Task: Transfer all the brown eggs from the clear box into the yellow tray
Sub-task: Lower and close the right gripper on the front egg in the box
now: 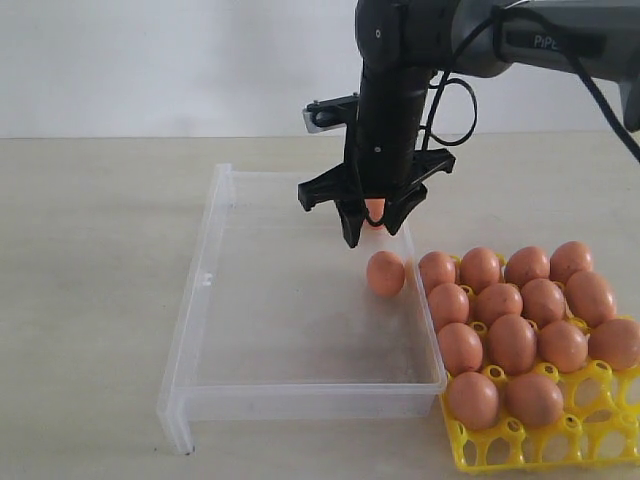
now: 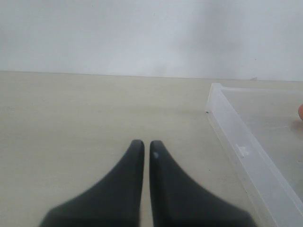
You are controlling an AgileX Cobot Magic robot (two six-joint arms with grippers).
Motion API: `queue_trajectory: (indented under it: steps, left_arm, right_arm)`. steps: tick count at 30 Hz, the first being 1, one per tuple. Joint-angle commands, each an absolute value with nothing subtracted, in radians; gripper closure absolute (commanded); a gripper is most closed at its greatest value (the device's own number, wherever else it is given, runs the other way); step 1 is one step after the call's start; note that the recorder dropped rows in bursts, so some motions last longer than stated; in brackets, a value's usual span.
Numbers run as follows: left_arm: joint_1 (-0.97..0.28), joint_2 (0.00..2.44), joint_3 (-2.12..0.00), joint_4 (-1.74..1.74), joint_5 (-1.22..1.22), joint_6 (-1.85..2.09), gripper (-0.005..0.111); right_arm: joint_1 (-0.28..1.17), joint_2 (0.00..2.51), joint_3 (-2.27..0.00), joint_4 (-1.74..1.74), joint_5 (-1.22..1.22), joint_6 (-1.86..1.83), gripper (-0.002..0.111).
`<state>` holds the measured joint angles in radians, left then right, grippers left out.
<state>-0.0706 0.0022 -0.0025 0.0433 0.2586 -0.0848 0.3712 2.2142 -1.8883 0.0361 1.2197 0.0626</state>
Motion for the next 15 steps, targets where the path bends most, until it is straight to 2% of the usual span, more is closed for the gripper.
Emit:
queue_trajectory:
  steps: [1, 15]
  left_arm:
    - [-0.067, 0.000, 0.000, 0.041, 0.254, -0.083, 0.103]
    - [-0.067, 0.000, 0.000, 0.041, 0.256, -0.083, 0.103]
  right_arm:
    - [0.369, 2.226, -1.892, 0.010, 1.221, 0.083, 0.062]
    - [0.369, 2.274, -1.831, 0.013, 1.221, 0.122, 0.062]
